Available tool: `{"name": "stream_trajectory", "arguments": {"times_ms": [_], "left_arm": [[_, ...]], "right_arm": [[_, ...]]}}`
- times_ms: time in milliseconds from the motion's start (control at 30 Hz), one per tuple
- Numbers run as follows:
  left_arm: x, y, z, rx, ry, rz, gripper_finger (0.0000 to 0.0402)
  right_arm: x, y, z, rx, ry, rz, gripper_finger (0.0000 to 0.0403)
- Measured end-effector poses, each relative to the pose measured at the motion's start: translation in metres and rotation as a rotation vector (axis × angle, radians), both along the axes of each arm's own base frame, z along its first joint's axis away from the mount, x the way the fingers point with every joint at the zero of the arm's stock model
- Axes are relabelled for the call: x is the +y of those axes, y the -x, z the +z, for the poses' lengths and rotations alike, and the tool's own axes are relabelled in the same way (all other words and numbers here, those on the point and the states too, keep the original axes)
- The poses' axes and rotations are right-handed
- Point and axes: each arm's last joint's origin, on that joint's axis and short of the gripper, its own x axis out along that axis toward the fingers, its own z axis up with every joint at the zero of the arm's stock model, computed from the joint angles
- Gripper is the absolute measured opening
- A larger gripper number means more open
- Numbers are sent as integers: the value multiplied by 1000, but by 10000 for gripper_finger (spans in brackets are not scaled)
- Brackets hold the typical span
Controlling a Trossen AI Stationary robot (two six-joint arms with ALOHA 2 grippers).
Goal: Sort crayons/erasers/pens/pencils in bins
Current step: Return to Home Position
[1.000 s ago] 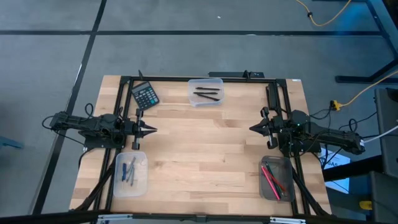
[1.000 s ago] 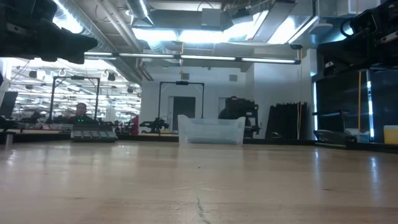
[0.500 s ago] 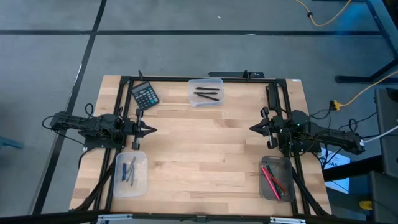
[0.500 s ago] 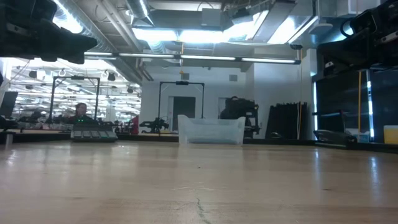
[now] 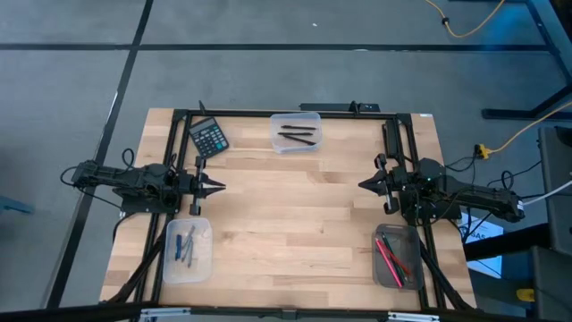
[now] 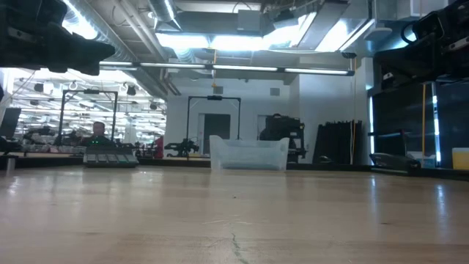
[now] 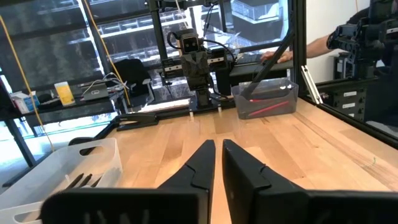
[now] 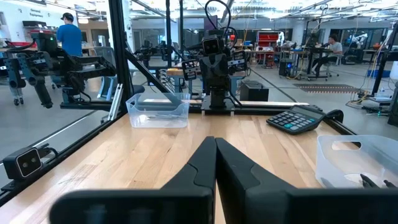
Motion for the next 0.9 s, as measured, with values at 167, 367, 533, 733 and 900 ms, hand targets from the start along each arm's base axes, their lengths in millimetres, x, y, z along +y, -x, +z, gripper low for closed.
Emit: {"name": "stream_trajectory", "arguments": {"times_ms": [167,367,533,733,900], "left_arm": [[0,0,0,0,0,0,29],[0,0,0,0,0,0,26],[0,0,0,0,0,0,18],[0,0,0,0,0,0,9],[0,0,0,0,0,0,3]], "right_arm": [[0,0,0,0,0,0,10],[0,0,0,0,0,0,10],[0,0,0,0,-2,0,10],[0,0,0,0,0,0,10],[0,0,0,0,0,0,10]]}}
